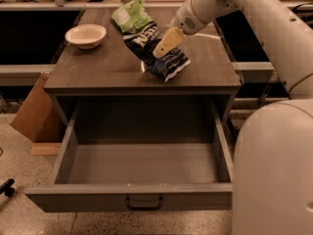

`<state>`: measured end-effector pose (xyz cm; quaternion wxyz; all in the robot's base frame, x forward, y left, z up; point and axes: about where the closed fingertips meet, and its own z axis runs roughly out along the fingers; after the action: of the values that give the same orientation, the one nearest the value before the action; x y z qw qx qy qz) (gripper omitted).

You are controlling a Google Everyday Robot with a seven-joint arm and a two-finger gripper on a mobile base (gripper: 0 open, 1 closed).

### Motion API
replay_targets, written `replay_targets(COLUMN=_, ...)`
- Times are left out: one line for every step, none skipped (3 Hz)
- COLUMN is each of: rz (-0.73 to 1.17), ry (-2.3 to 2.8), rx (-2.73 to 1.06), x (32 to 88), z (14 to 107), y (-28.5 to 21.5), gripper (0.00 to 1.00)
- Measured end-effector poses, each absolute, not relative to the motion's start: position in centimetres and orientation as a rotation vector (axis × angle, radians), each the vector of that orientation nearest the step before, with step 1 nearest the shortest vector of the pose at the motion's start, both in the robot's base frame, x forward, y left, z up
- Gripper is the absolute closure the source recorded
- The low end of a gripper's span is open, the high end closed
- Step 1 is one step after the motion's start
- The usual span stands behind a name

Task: Place blue chip bag into top drawer

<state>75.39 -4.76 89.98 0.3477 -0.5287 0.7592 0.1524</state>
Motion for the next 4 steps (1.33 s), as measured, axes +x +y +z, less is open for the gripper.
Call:
replay_targets(rz=0.428, ry=1.972, rx=-1.401, x=75.8, z=88.6, y=-3.3, gripper=0.40)
replay_targets(rz=0.447, ry=1.960, rx=-1.424, x=75.8, z=87.9, y=-2.5, gripper=0.63)
replay_targets(rz=0.428, ry=1.868, rx=-1.418, x=74.0, z=90.4, y=-3.3, gripper=0.86)
replay_targets(rz=0.419, ry=1.750, rx=-1.477, x=68.0, z=93.9, y=-3.8, gripper=1.00)
